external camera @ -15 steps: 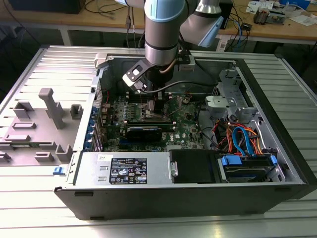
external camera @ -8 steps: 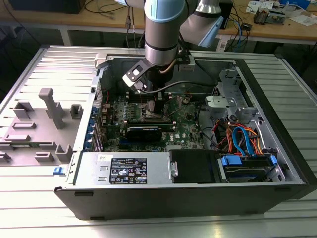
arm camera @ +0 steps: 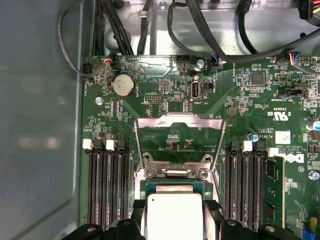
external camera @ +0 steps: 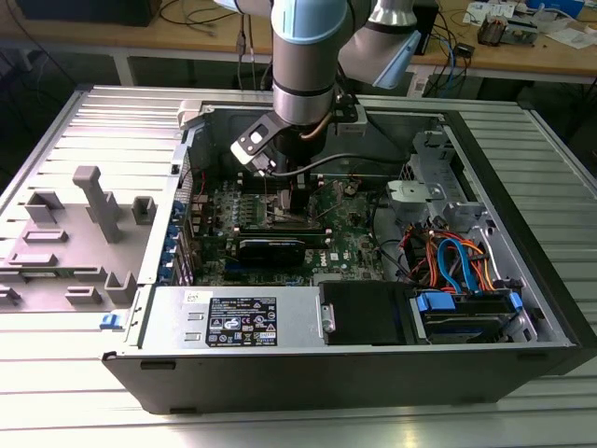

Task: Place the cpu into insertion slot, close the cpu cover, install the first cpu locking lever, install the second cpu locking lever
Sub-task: 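Place the cpu into insertion slot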

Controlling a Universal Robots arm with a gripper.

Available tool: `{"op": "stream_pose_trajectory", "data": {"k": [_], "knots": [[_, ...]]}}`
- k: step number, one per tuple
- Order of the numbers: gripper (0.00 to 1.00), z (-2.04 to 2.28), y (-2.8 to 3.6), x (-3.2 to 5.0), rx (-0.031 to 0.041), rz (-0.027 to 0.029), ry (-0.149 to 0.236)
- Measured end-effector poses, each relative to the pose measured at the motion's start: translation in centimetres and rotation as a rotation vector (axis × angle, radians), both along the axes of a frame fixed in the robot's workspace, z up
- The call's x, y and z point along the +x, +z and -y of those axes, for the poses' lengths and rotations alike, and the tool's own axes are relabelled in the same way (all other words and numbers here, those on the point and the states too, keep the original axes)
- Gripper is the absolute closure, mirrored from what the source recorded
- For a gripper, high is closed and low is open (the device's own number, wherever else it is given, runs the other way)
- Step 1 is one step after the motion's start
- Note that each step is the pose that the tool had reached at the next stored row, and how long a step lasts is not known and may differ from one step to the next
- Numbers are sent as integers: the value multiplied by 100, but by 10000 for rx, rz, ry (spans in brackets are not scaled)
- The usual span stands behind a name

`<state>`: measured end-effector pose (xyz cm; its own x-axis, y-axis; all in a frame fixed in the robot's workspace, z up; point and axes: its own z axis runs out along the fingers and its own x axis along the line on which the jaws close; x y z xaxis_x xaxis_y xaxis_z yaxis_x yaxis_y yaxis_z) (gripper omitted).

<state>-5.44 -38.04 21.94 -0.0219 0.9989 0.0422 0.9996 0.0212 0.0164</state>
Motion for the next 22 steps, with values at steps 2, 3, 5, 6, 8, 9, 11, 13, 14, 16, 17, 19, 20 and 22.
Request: {"op": "stream_pose_trajectory", "data": {"k": [2, 3, 5, 6, 8, 9, 11, 13, 14, 16, 17, 19, 20, 22], "knots": [[46, 0, -37, -21, 0, 2, -2], [46, 0, -55, -41, -17, 0, -3], [46, -2, -82, -47, -93, 9, -4], [46, -3, -106, -47, -95, 10, -4], [46, -3, -136, -48, -96, 22, -100], [46, -2, -143, -49, -98, 29, -180], [46, -2, -146, -56, -98, 39, -213], [46, -3, -148, -62, -97, 44, -213], [46, -3, -149, -62, -96, 44, -211], [46, -3, -159, -64, -92, 45, -213], [46, -3, -163, -64, -92, 44, -213], [46, -3, -173, -64, -93, 44, -213], [46, -3, -174, -67, -95, 43, -214], [46, -3, -174, -72, -93, 44, -215]]}}
